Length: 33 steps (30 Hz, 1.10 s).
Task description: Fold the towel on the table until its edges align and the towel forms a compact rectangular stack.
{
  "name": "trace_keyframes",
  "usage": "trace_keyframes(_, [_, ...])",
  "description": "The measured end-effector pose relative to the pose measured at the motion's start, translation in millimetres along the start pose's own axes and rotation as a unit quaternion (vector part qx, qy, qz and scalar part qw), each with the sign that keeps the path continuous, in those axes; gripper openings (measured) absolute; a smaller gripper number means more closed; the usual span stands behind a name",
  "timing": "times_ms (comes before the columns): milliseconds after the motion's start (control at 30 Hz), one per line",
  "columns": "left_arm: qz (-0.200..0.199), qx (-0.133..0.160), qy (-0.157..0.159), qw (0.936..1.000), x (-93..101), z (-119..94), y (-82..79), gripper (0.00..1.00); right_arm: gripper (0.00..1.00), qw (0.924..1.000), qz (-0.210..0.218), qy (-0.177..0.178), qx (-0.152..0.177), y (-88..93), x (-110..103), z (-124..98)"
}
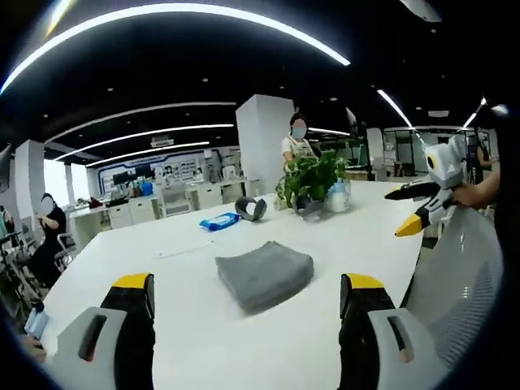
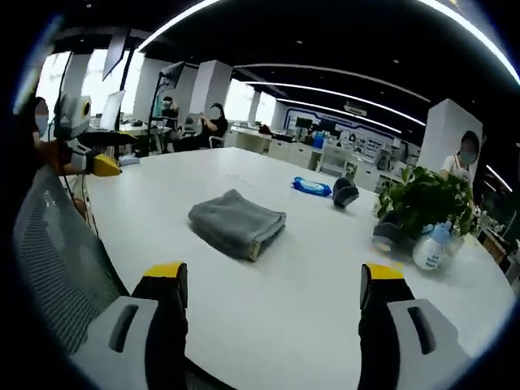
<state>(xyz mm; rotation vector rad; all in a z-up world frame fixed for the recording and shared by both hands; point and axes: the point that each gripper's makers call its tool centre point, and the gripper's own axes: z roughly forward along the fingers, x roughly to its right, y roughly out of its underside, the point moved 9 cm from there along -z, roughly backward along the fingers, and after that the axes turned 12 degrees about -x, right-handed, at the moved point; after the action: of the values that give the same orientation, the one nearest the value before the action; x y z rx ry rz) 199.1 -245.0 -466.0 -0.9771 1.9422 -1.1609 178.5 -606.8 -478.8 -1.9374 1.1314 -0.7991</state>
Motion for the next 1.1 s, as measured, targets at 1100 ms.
trace_keyframes(1100, [0.021, -0.094, 0.027, 0.995, 14.8, -1, 22.6, 0.95, 0.9, 0.9853, -0.149, 0.012, -0.083, 12.2, -16, 6])
